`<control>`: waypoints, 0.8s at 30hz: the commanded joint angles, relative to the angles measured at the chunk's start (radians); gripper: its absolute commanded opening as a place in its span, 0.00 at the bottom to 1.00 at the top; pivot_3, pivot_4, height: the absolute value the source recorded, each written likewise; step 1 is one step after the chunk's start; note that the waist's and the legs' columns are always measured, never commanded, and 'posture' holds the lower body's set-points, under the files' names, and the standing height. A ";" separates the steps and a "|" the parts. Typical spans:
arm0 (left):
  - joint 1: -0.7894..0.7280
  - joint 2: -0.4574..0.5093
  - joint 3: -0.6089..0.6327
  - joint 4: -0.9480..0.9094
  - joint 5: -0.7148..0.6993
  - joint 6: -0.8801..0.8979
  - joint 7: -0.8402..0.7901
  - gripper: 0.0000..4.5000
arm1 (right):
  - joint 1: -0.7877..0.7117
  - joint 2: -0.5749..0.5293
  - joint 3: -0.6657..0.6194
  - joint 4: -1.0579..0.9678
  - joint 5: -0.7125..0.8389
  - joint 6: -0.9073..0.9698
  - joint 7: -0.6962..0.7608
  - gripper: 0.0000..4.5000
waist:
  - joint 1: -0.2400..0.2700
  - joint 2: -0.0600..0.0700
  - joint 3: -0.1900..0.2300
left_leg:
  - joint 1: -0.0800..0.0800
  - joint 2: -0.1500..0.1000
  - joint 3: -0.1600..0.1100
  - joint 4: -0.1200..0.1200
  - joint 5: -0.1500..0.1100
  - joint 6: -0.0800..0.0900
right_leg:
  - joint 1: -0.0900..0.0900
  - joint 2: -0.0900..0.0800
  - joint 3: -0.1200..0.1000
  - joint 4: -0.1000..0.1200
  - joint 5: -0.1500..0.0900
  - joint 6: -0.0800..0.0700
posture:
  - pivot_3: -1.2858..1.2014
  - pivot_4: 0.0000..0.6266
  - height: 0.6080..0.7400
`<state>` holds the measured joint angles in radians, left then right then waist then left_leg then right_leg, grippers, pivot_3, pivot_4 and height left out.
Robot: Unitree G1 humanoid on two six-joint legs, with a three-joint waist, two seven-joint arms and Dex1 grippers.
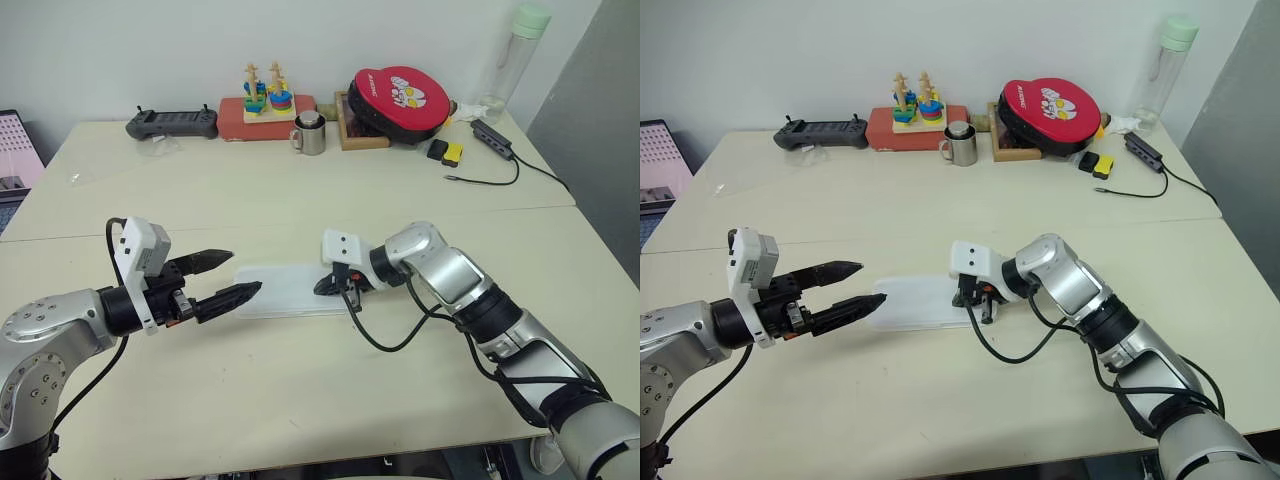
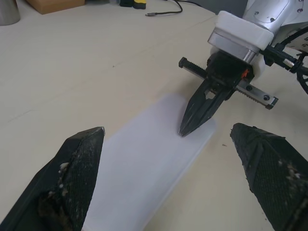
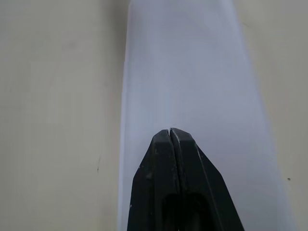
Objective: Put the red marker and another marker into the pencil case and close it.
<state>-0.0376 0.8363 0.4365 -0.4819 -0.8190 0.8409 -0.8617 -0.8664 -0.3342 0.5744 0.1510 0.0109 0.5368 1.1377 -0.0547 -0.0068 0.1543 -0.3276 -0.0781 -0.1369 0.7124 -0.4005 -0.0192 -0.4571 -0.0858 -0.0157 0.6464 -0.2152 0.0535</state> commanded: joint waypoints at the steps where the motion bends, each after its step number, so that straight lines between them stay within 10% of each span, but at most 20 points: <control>1: -0.003 0.014 -0.014 -0.030 -0.004 -0.019 0.000 1.00 | 0.035 0.001 -0.003 -0.042 -0.002 0.025 -0.011 0.00 | 0.000 0.000 0.000 | 0.000 0.000 0.000 0.000 0.000 0.000 | 0.000 0.000 0.000 0.000 0.000 0.000 | 0.52 0.24 1.00; 14: -0.033 -0.038 0.012 0.142 0.077 -0.083 0.117 1.00 | 0.239 -0.069 -0.375 -0.288 0.279 0.184 -0.076 0.00 | 0.018 0.000 0.000 | 0.000 0.000 0.000 0.000 0.000 0.000 | 0.000 0.000 0.000 -0.001 0.000 0.000 | 0.52 0.24 1.00; 24: 0.029 0.026 -0.016 0.391 0.309 -0.281 0.073 1.00 | 0.415 -0.264 -0.629 -0.348 0.316 0.290 -0.232 0.51 | 0.026 0.000 0.000 | 0.000 0.000 0.001 -0.001 0.000 0.000 | 0.000 0.000 0.000 -0.001 0.000 0.000 | 0.52 0.24 1.00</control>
<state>-0.0094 0.8356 0.3966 -0.1130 -0.5399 0.6049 -0.7713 -0.4671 -0.5729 -0.0094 -0.1514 0.3117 0.8225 0.9236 -0.0288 -0.0064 0.1546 -0.3277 -0.0782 -0.1362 0.7115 -0.4005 -0.0191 -0.4570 -0.0857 -0.0156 0.6455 -0.2152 0.0536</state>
